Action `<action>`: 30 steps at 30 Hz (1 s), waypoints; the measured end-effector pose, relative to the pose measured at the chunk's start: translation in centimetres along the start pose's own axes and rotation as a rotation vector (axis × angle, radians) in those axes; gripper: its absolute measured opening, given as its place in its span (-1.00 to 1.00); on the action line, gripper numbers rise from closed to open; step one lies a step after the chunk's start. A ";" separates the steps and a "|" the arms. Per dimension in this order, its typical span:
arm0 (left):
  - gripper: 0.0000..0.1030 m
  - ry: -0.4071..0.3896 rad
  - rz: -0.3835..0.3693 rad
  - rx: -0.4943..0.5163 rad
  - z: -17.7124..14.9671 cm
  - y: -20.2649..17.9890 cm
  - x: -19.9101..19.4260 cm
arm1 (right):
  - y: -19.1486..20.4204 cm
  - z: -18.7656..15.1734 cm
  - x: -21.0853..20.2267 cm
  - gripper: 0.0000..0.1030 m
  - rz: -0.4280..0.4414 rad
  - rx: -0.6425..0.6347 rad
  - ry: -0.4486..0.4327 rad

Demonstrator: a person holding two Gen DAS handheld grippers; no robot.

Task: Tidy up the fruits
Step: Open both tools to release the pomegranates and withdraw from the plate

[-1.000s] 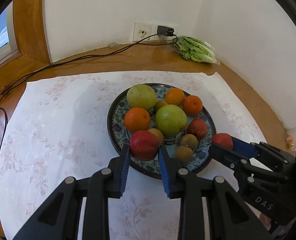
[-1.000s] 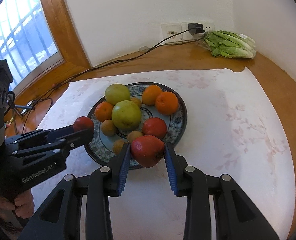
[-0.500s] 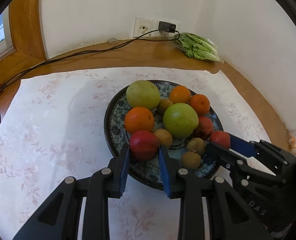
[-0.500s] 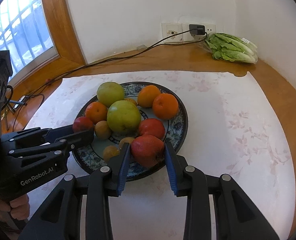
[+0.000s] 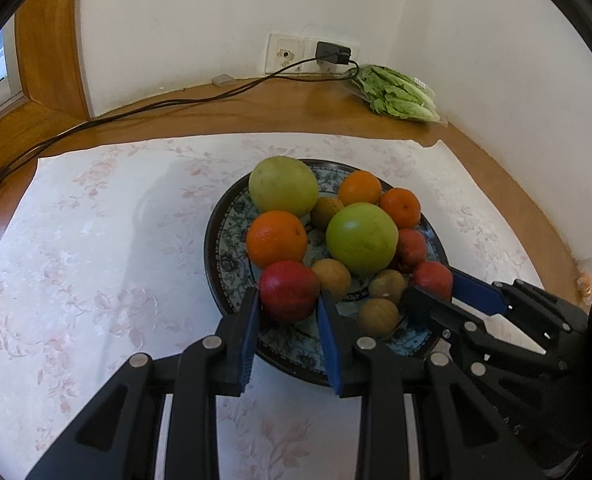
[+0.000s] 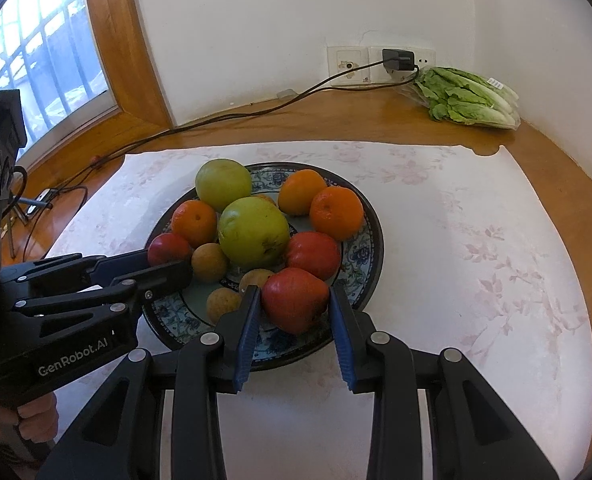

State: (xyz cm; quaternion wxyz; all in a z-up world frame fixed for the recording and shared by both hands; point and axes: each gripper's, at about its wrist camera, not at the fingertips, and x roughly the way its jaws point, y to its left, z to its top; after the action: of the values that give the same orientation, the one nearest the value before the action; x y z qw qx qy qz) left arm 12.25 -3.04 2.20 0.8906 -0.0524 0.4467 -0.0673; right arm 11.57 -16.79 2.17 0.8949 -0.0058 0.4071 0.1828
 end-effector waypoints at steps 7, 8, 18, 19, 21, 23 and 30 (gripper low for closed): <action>-0.42 -0.003 -0.004 -0.005 0.0 0.1 0.0 | -0.1 0.0 0.1 -0.31 0.005 0.011 -0.006; -0.42 -0.001 -0.007 -0.006 0.0 0.0 0.0 | -0.1 0.0 0.0 -0.30 0.009 0.014 -0.005; 0.18 -0.027 -0.021 0.003 -0.8 -0.3 -2.4 | -0.4 -0.7 -2.1 0.12 0.037 0.042 -0.022; 0.23 -0.026 -0.026 0.001 -1.0 -0.3 -2.6 | -0.5 -0.9 -2.4 0.13 0.036 0.045 -0.021; 0.30 -0.019 -0.022 0.001 -1.4 -0.4 -2.9 | -0.6 -1.2 -2.8 0.18 0.036 0.044 -0.017; 0.37 -0.011 -0.009 0.005 -1.8 -0.5 -3.0 | -0.5 -1.7 -3.0 0.20 0.029 0.040 -0.006; 0.48 0.005 0.058 0.031 -3.1 -1.1 -2.8 | -0.9 -3.1 -3.0 0.26 -0.001 0.056 0.034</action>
State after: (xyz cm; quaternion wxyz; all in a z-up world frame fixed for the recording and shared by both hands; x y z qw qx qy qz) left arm 8.00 -3.74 2.71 0.8918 -0.0255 0.4491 -0.0483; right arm 7.79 -19.12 2.16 0.8878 0.0158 0.4271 0.1707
